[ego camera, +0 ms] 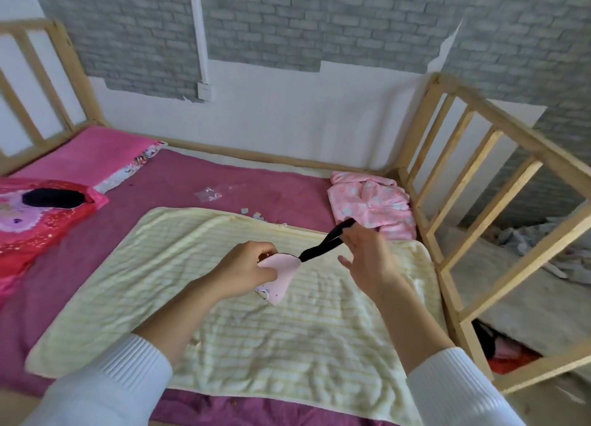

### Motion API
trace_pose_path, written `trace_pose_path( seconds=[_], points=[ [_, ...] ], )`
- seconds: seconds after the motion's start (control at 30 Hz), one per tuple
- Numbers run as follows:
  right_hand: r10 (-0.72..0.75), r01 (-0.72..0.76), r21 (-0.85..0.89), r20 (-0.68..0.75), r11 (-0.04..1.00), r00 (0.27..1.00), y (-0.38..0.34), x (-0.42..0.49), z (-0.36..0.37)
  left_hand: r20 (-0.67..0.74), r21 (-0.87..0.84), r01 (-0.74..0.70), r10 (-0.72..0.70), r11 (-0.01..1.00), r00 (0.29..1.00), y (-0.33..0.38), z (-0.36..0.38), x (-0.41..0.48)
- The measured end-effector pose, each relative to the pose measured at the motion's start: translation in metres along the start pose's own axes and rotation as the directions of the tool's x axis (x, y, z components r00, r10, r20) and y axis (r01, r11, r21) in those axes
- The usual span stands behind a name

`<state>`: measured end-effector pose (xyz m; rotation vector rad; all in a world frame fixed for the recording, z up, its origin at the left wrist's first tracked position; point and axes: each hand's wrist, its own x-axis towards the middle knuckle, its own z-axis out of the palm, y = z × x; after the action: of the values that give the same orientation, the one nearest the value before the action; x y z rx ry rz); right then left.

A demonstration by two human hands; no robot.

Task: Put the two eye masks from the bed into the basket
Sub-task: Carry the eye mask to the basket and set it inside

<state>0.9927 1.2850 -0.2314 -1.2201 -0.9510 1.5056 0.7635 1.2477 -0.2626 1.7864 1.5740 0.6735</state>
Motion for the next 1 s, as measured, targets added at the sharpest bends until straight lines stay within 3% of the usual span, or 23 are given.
trace_pose_path(
  seconds=[0.03, 0.07, 0.1, 0.13, 0.17, 0.2, 0.23, 0.27, 0.33, 0.37, 0.4, 0.43, 0.47, 0.53, 0.57, 0.6, 0.63, 0.7, 0.73, 0.83, 0.93, 1.0],
  points=[
    [-0.1, 0.102, -0.412, 0.028, 0.905, 0.995, -0.002, 0.001, 0.005, -0.018, -0.015, -0.014, 0.013, 1.0, 1.0, 0.001, -0.007, -0.002],
    [-0.158, 0.183, -0.753, 0.106, 0.632, 0.982, -0.002, 0.004, 0.008, -0.045, -0.034, -0.028, 0.026, 0.999, 0.999, 0.002, -0.015, -0.005],
    [-0.169, 0.216, -0.934, 0.173, 0.283, 0.97, -0.001, 0.004, 0.01, -0.081, -0.049, -0.045, 0.041, 0.998, 0.996, 0.002, -0.023, -0.007],
    [-0.148, 0.241, -0.97, 0.234, 0.03, 0.961, -0.001, 0.002, 0.012, -0.118, -0.051, -0.059, 0.052, 0.997, 0.992, 0.002, -0.031, -0.009],
    [-0.08, 0.275, -0.959, 0.281, -0.073, 0.956, -0.003, -0.001, 0.014, -0.149, -0.045, -0.071, 0.063, 0.996, 0.987, 0.001, -0.038, -0.011],
    [0.044, 0.3, -0.954, 0.299, -0.021, 0.953, -0.005, -0.004, 0.017, -0.171, -0.03, -0.07, 0.064, 0.997, 0.983, -0.001, -0.044, -0.014],
    [0.214, 0.3, -0.945, 0.321, 0.127, 0.922, -0.008, -0.008, 0.021, -0.192, -0.017, -0.068, 0.063, 0.998, 0.979, -0.002, -0.05, -0.017],
    [0.363, 0.293, -0.911, 0.388, 0.29, 0.847, -0.01, -0.012, 0.027, -0.217, -0.015, -0.06, 0.055, 0.998, 0.975, -0.004, -0.056, -0.02],
    [0.501, 0.298, -0.79, 0.582, 0.536, 0.641, -0.017, -0.022, 0.041, -0.259, -0.033, -0.036, 0.026, 0.999, 0.966, -0.009, -0.067, -0.027],
    [0.477, 0.273, -0.688, 0.685, 0.672, 0.551, -0.019, -0.026, 0.049, -0.263, -0.033, -0.024, 0.014, 0.999, 0.965, -0.013, -0.072, -0.03],
    [0.383, 0.207, -0.545, 0.767, 0.813, 0.515, -0.02, -0.029, 0.056, -0.252, -0.029, -0.011, 0.004, 1.0, 0.968, -0.017, -0.077, -0.034],
    [0.234, 0.121, -0.355, 0.799, 0.927, 0.554, -0.02, -0.031, 0.065, -0.234, -0.029, 0.0, -0.007, 1.0, 0.972, -0.021, -0.081, -0.039],
    [0.068, 0.064, -0.14, 0.767, 0.988, 0.638, -0.02, -0.031, 0.073, -0.214, -0.048, 0.01, -0.02, 0.999, 0.977, -0.025, -0.083, -0.043],
    [-0.214, 0.175, 0.123, 0.555, 0.977, 0.804, -0.016, -0.028, 0.088, -0.168, -0.105, -0.006, -0.012, 0.995, 0.986, -0.028, -0.086, -0.052],
    [-0.308, 0.303, 0.082, 0.433, 0.949, 0.847, -0.014, -0.027, 0.097, -0.145, -0.123, -0.03, 0.012, 0.992, 0.989, -0.027, -0.087, -0.056],
    [-0.386, 0.435, -0.093, 0.322, 0.896, 0.864, -0.01, -0.026, 0.104, -0.127, -0.128, -0.059, 0.042, 0.99, 0.991, -0.025, -0.088, -0.059],
    [-0.447, 0.521, -0.364, 0.272, 0.772, 0.852, -0.004, -0.024, 0.11, -0.12, -0.127, -0.094, 0.079, 0.987, 0.99, -0.024, -0.09, -0.061],
    [-0.469, 0.522, -0.703, 0.295, 0.483, 0.832, 0.006, -0.024, 0.117, -0.139, -0.143, -0.144, 0.124, 0.979, 0.983, -0.023, -0.095, -0.064],
    [-0.429, 0.511, -0.706, 0.314, 0.491, 0.847, 0.006, -0.025, 0.119, -0.168, -0.168, -0.147, 0.118, 0.975, 0.979, -0.025, -0.099, -0.065],
    [-0.271, 0.475, -0.506, 0.425, 0.72, 0.864, 0.003, -0.035, 0.122, -0.226, -0.259, -0.107, 0.047, 0.96, 0.973, -0.034, -0.11, -0.067],
    [-0.227, 0.563, -0.442, 0.61, 0.698, 0.76, 0.001, -0.041, 0.131, -0.186, -0.293, -0.094, 0.04, 0.951, 0.982, -0.036, -0.112, -0.069],
    [-0.251, 0.592, -0.478, 0.6, 0.649, 0.76, 0.002, -0.041, 0.137, -0.191, -0.329, -0.108, 0.045, 0.938, 0.98, -0.035, -0.112, -0.071]
  ],
)
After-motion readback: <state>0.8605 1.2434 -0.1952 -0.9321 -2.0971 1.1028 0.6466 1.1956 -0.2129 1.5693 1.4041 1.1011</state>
